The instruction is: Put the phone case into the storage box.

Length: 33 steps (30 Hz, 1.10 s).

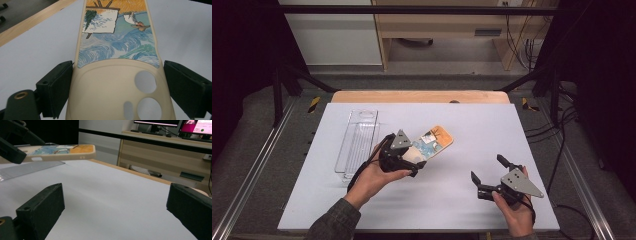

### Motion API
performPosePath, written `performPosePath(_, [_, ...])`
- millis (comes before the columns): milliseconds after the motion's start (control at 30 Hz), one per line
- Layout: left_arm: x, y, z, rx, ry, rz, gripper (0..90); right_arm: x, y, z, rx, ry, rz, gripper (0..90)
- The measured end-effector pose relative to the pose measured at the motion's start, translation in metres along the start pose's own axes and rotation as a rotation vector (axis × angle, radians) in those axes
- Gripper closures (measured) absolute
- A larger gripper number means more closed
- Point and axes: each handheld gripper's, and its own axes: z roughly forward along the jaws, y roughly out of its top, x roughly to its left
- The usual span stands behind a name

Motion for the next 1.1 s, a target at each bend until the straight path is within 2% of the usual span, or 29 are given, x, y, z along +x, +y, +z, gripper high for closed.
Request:
performPosePath(133, [0.004, 0.004, -0.005, 0.000, 0.001, 0.003, 11.3, 0.005, 0.004, 0.004, 0.017, 0.000, -0.042, 1.6])
performPosePath(333, [0.009, 0.007, -0.010, 0.001, -0.002, 0.006, 11.3, 0.015, 0.012, 0.016, 0.075, 0.002, -0.156, 2.0])
performPosePath(533, [0.013, 0.009, -0.015, -0.003, -0.004, 0.001, 11.2, 0.023, 0.020, 0.025, 0.107, 0.006, -0.235, 2.6])
performPosePath(800, [0.019, 0.020, -0.022, 0.000, -0.004, 0.011, 11.2, 0.027, 0.037, 0.040, 0.122, 0.004, -0.328, 3.7])
performPosePath(1100, [0.027, 0.031, -0.016, 0.017, -0.009, 0.022, 11.2, 0.033, 0.056, 0.064, 0.130, -0.002, -0.479, 5.3])
